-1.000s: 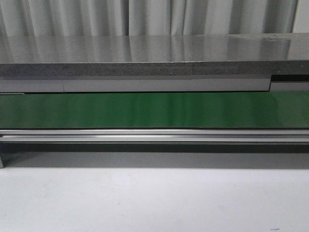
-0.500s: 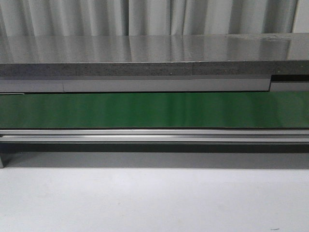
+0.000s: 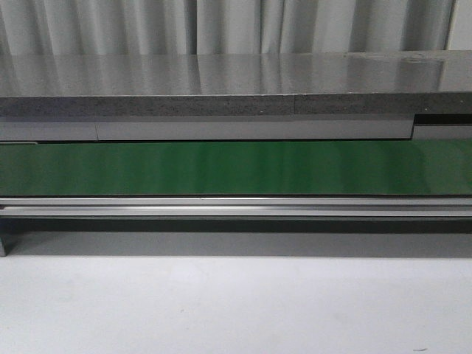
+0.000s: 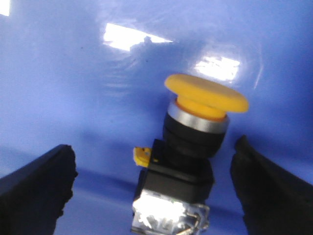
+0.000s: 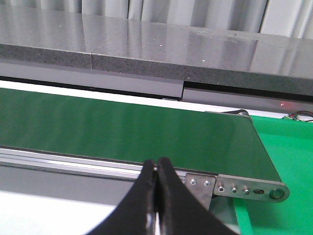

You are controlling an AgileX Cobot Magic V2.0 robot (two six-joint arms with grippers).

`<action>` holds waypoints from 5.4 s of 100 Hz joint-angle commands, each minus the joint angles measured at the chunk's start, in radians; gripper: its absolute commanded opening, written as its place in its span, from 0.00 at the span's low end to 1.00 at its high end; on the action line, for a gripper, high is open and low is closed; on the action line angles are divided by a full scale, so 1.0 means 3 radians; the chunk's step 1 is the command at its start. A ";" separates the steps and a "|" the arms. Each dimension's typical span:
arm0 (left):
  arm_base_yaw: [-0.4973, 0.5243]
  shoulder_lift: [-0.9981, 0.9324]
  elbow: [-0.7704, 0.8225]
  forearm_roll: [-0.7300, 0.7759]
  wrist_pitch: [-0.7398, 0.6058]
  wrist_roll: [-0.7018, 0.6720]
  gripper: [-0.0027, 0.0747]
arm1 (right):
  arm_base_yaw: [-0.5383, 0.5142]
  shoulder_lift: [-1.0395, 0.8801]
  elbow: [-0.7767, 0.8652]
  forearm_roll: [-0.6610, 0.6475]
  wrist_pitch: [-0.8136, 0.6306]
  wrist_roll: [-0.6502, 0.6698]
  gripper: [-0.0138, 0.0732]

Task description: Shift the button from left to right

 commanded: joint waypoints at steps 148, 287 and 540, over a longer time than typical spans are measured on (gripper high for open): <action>-0.0658 -0.1127 -0.0226 -0.0533 -0.0053 0.0168 0.04 | 0.0007 -0.0054 0.0004 -0.0002 -0.0273 -0.0010 0.08; -0.0973 -0.0999 -0.0359 -0.0879 -0.0200 0.0267 0.85 | 0.0007 -0.0054 0.0004 -0.0002 -0.0273 -0.0010 0.08; -0.0973 -0.5037 0.2280 -0.1028 -0.1357 0.0440 0.04 | 0.0007 -0.0050 -0.0080 -0.0002 -0.0360 -0.0010 0.08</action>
